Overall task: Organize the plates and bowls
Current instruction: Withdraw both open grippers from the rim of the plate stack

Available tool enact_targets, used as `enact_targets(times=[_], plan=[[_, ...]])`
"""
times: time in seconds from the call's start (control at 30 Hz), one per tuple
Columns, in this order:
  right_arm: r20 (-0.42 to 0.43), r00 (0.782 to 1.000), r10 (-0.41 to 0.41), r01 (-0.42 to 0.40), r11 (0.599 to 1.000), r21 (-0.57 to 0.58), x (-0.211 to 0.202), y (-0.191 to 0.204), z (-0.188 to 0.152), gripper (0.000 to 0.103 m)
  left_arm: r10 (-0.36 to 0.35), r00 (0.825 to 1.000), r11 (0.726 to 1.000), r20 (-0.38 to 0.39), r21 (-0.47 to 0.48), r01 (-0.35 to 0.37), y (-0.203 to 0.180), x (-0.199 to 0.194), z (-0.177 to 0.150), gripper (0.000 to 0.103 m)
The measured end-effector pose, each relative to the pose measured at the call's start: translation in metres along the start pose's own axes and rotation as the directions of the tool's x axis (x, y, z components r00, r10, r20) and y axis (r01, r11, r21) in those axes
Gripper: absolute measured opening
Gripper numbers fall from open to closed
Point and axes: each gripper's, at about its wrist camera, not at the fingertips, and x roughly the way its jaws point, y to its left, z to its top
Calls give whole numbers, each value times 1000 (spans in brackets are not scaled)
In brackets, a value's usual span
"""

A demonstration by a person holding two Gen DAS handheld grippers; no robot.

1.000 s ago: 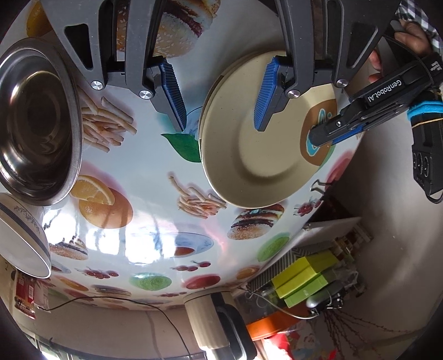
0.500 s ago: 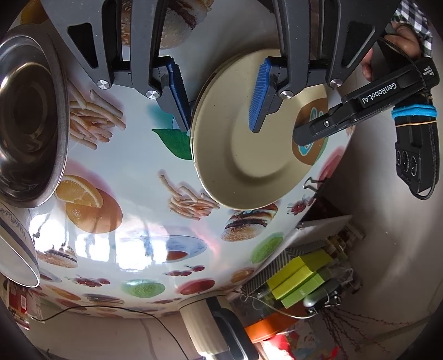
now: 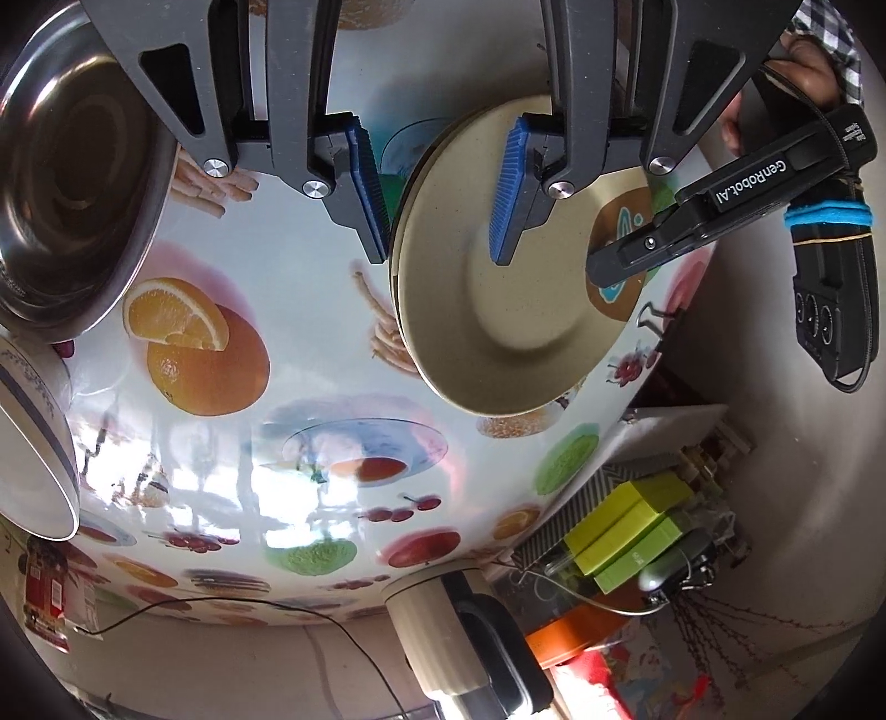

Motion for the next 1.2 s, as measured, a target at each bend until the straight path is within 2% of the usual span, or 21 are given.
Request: enact_targets(times=[0.37,0.67,0.97,1.2], plan=[[3,1000,-4,3,998,66,17,-8,25,36,13,1000,1000,-2,18,-13,-3,19,30,48],[22,999,-37,34,995,89,25,-16,42,36,24,1000,998,-9,51,-23,-10,33,49,48],[35,998,-47,44,995,93,27,-19,47,36,32,999,997,-14,64,-31,-15,38,56,48],[65,994,-82,80,996,39,18,-9,45,37,68,998,993,0,94,-67,-21,33,52,48]])
